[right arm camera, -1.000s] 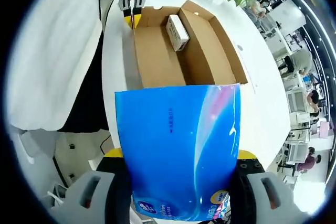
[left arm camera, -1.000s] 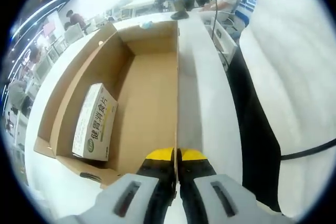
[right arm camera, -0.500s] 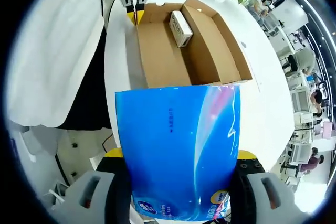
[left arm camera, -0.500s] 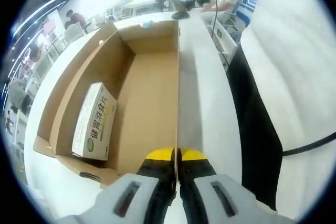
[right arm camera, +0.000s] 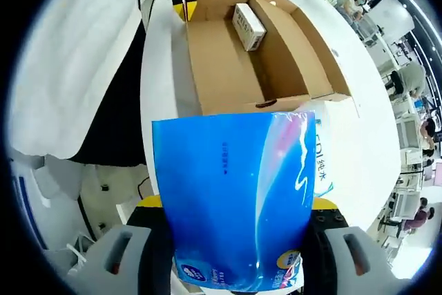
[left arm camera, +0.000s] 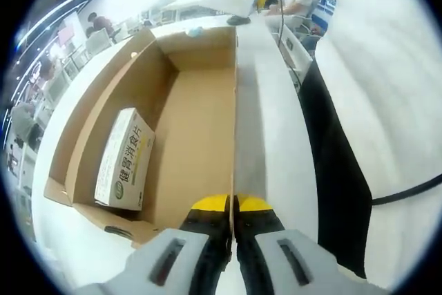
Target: Operate the shoe box by opening the lid, removing the specified soft item, and placing it in the target area until the item is outside and the box remains undamaged.
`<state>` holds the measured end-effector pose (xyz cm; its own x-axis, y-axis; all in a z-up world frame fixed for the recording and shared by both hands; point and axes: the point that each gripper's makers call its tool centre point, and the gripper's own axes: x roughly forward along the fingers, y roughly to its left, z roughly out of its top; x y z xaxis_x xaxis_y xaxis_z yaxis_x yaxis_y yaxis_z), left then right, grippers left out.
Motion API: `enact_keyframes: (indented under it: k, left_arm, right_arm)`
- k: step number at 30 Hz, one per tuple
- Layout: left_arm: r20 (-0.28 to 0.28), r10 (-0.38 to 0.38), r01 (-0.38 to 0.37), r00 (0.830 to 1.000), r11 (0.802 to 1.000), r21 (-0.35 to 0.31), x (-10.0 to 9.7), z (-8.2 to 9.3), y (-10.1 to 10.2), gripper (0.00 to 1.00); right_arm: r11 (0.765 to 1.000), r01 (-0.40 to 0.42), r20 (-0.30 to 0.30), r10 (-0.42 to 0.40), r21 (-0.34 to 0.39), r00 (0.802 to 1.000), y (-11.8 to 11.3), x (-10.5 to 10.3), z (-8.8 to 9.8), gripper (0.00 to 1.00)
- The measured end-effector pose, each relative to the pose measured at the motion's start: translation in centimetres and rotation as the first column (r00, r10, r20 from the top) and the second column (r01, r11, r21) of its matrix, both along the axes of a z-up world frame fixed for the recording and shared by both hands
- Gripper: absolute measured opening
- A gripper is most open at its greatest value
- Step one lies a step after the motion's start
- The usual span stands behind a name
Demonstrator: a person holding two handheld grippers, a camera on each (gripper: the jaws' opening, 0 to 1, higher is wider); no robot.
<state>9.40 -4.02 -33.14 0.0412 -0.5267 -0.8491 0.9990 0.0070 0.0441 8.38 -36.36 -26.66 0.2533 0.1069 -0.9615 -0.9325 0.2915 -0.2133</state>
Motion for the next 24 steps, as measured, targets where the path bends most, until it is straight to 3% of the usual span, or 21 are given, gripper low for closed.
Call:
enact_keyframes:
  k: [10, 17, 18, 20, 24]
  left_arm:
    - [0.001, 0.005, -0.005, 1.000, 1.000, 0.002, 0.0, 0.0, 0.0, 0.01]
    - [0.001, 0.002, -0.002, 1.000, 1.000, 0.003, 0.0, -0.1, 0.0, 0.01]
    - [0.000, 0.001, -0.001, 1.000, 1.000, 0.003, 0.0, -0.1, -0.1, 0.01]
    - [0.000, -0.001, 0.001, 1.000, 1.000, 0.004, 0.0, -0.1, -0.1, 0.01]
    - [0.004, 0.004, -0.004, 1.000, 1.000, 0.002, 0.1, -0.2, -0.1, 0.01]
  right_arm:
    - [1.000, -0.023, -0.012, 0.023, 0.009, 1.000, 0.0, -0.6, -1.2, 0.75]
    - [0.997, -0.075, 0.001, 0.075, -0.003, 0.997, 0.3, 0.9, -4.0, 0.74]
    - [0.991, -0.125, -0.006, 0.125, -0.043, 0.992, 0.1, 1.1, -4.2, 0.74]
    - [0.987, -0.138, 0.010, 0.139, -0.076, 0.990, -0.5, 1.6, -4.4, 0.74]
    - [0.990, -0.129, -0.004, 0.129, -0.054, 0.992, -0.2, 1.4, -4.5, 0.75]
